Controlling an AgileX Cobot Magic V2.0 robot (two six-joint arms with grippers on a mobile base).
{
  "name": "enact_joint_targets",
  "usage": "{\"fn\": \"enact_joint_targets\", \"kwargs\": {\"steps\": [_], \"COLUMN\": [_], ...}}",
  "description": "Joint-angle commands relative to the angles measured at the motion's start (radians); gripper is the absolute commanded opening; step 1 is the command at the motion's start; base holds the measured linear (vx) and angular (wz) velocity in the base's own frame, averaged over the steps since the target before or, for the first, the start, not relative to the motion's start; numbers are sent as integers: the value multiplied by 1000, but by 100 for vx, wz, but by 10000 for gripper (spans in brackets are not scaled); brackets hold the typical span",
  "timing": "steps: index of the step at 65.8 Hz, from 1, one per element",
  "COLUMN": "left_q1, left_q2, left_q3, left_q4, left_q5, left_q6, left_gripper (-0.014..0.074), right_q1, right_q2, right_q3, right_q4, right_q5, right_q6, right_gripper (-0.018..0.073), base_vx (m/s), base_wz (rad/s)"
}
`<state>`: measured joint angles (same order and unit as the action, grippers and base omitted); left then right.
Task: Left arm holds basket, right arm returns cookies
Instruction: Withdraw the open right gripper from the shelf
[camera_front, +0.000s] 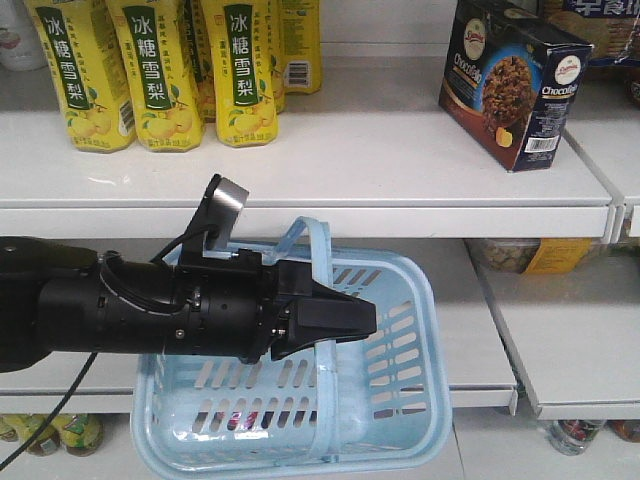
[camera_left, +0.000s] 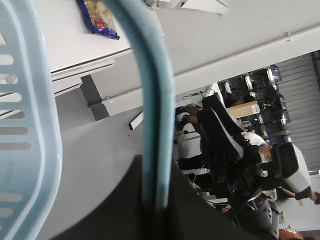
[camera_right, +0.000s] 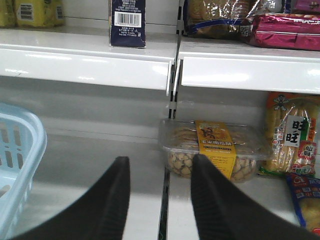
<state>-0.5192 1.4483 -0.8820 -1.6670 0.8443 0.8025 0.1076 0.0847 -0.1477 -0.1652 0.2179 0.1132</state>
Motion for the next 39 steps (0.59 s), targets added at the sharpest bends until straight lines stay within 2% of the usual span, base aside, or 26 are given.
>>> {"fn": "enact_joint_targets", "kwargs": {"steps": [1, 9, 39], "left_q1": [0, 0, 0], "left_q2": [-41, -41, -41], "left_q3": [-40, -40, -40], "left_q4": [-106, -106, -106], "left_q5": [29, 29, 29], "left_q6": [19, 19, 19], "left_gripper": [-3, -3, -3], "right_q1": [-7, -7, -7], "right_q2": [11, 11, 11], "right_q3": [-26, -26, -26], "right_q4": [-10, -10, -10], "right_q5": [-69, -68, -69], "right_q6": [1, 1, 0], "right_gripper": [118, -17, -11], "base_vx": [0, 0, 0], "base_wz": [0, 0, 0]}}
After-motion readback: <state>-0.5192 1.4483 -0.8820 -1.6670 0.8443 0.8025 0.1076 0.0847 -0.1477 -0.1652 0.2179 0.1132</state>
